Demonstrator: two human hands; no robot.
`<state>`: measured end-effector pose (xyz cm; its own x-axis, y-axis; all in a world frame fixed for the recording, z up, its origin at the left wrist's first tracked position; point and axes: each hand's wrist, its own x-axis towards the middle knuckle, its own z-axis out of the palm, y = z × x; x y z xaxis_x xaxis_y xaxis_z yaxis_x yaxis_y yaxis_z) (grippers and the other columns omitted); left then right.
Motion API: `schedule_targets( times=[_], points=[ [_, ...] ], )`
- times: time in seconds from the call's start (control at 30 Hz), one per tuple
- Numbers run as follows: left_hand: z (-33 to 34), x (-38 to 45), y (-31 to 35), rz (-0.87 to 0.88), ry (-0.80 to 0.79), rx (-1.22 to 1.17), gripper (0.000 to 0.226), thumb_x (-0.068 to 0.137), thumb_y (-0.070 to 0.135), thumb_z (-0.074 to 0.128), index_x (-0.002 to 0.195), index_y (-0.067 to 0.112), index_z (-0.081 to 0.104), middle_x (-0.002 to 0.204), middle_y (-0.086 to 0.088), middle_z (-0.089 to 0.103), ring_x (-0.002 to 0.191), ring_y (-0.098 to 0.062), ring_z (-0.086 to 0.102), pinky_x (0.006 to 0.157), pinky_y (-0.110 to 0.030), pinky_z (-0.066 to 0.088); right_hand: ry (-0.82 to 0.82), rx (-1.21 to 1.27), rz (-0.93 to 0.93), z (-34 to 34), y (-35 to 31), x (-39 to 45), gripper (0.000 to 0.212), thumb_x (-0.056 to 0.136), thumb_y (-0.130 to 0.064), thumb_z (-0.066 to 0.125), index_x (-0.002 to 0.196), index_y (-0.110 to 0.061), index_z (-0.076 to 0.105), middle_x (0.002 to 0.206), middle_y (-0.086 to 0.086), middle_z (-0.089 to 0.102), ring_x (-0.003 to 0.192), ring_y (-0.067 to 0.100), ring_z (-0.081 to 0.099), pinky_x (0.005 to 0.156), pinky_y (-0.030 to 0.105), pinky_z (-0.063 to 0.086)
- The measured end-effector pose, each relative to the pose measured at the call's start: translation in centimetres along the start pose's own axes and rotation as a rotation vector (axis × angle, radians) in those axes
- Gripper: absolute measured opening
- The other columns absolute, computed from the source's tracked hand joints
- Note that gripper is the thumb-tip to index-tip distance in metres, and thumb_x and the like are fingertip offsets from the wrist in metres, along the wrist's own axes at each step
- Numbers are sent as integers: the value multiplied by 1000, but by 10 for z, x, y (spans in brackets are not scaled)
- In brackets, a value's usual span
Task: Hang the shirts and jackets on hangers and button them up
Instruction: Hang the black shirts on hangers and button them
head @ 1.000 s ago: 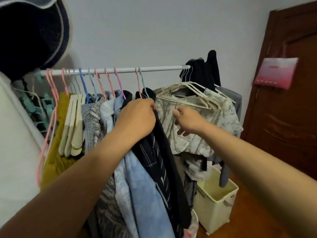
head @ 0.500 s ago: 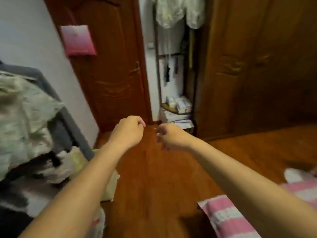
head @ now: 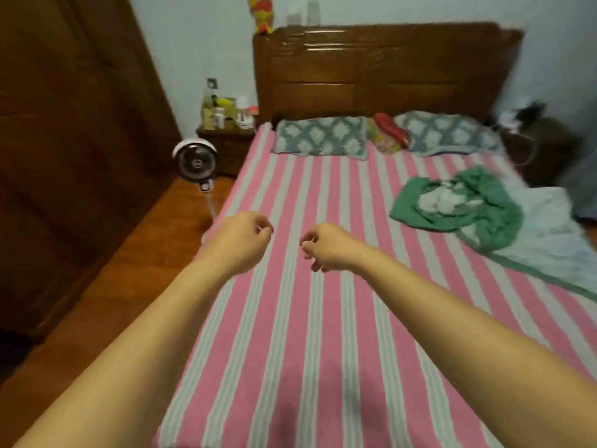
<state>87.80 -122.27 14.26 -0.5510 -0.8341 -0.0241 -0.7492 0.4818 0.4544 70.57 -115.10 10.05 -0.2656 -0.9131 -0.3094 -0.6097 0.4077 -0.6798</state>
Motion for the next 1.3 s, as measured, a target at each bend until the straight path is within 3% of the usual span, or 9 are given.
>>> schedule_targets(
  times=[0.17, 0.23, 0.37, 0.53, 0.67, 0.77, 1.0, 1.17, 1.3],
  points=[
    [101, 58, 127, 258, -275, -30, 21, 101, 22, 51, 106, 21, 71, 95, -3, 73, 86, -24, 68, 69, -31, 50, 206, 101, 338, -96, 167, -58, 22, 99, -15, 46, 97, -9, 67, 93, 13, 74, 79, 31, 75, 74, 45, 60],
    [143, 67, 176, 364, -370, -65, 19, 103, 23, 50, 107, 23, 69, 93, -2, 73, 82, -20, 69, 66, -29, 51, 327, 163, 478, -120, 227, -96, 20, 97, -13, 47, 93, -12, 67, 90, 12, 74, 78, 30, 75, 74, 43, 60],
    [231, 58, 268, 610, -597, -103, 19, 103, 24, 52, 109, 19, 70, 97, -1, 71, 88, -22, 67, 82, -38, 56, 532, 277, 774, -129, 315, -207, 16, 100, -7, 50, 96, -12, 65, 96, 13, 73, 70, 23, 70, 69, 37, 59],
    [289, 1, 382, 904, -834, -124, 17, 102, 26, 55, 103, 21, 71, 96, -1, 72, 90, -24, 68, 80, -36, 54, 695, 368, 1073, -118, 361, -351, 24, 96, -8, 51, 77, -18, 60, 86, 14, 71, 62, 20, 66, 60, 31, 52],
    [304, -49, 474, 1096, -904, -186, 17, 102, 26, 55, 101, 22, 71, 96, 1, 72, 87, -20, 68, 81, -39, 56, 974, 423, 1263, -130, 373, -465, 20, 97, -7, 50, 85, -9, 65, 91, 14, 71, 66, 22, 65, 49, 24, 50],
    [321, -87, 528, 1189, -936, -190, 15, 102, 26, 56, 99, 25, 70, 93, 4, 72, 85, -16, 68, 82, -37, 56, 1140, 438, 1330, -137, 391, -539, 17, 98, -9, 54, 90, -11, 69, 92, 9, 70, 70, 20, 67, 52, 23, 52],
    [405, -188, 684, 1313, -975, -151, 17, 102, 25, 58, 93, 22, 72, 88, 0, 72, 81, -19, 68, 80, -43, 57, 1197, 436, 1331, -168, 496, -678, 14, 99, -13, 55, 92, -17, 67, 91, 7, 69, 73, 17, 64, 53, 21, 47],
    [465, -257, 796, 1288, -1033, -171, 19, 103, 22, 56, 94, 14, 71, 87, -10, 72, 82, -26, 68, 74, -41, 54, 1078, 416, 1398, -210, 588, -781, 15, 99, -14, 54, 90, -17, 66, 88, 7, 68, 70, 13, 62, 67, 27, 56],
    [509, -267, 850, 1266, -1026, -126, 14, 102, 25, 58, 97, 23, 71, 92, 4, 72, 83, -8, 66, 71, -27, 51, 1032, 378, 1364, -262, 644, -830, 14, 100, -19, 53, 91, -17, 64, 87, 4, 69, 72, 15, 64, 71, 33, 59]
  ],
)
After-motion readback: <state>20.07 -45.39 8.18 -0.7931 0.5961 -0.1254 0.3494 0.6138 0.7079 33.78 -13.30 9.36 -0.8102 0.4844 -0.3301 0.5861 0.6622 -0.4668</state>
